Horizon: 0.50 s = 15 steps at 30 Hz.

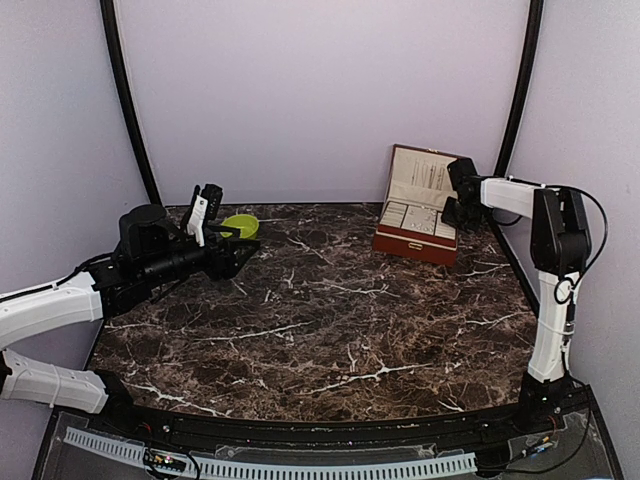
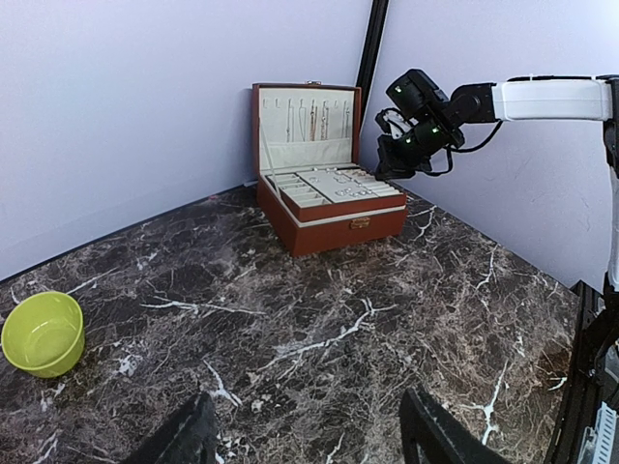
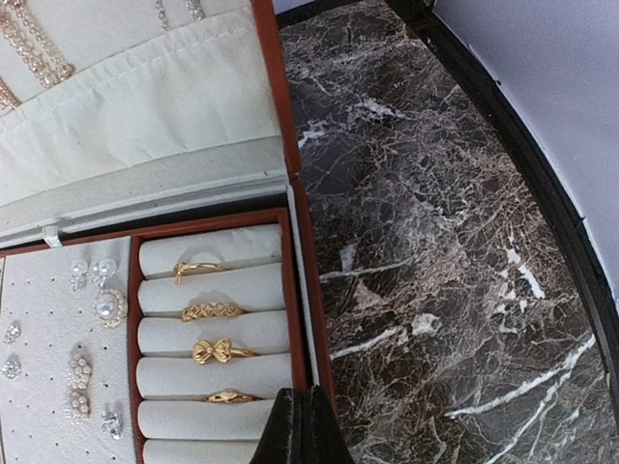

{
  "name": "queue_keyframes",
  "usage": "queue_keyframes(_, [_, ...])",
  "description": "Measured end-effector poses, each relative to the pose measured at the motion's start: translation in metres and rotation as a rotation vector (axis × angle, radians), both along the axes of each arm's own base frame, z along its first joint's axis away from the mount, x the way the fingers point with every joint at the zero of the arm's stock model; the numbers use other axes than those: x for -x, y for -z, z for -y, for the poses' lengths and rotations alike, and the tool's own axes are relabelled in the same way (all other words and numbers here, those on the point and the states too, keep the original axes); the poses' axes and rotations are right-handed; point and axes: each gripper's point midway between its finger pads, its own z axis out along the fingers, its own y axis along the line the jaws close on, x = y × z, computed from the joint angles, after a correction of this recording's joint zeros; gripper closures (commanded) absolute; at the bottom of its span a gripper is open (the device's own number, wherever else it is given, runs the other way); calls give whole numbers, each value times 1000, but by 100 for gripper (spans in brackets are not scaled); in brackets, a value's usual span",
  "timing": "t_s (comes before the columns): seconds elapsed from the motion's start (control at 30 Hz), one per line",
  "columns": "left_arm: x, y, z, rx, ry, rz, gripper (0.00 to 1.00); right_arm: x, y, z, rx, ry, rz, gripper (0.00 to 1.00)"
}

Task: Organize the mixed jewelry
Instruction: Adjust the compartment layer in the jewelry box.

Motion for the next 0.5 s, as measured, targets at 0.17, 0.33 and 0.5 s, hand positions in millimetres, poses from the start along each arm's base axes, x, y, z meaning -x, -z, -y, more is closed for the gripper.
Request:
queue_keyframes(0.17, [0,0,0,0,0,0,33,-6,-3,1,10,-11,24,100])
queue_keyframes(0.33, [0,0,0,0,-1,0,33,-7,-1,2,20,-10,26,100])
queue_keyframes(0.5, [0,0,0,0,-1,0,33,-7,4,2,27,-17,14,100])
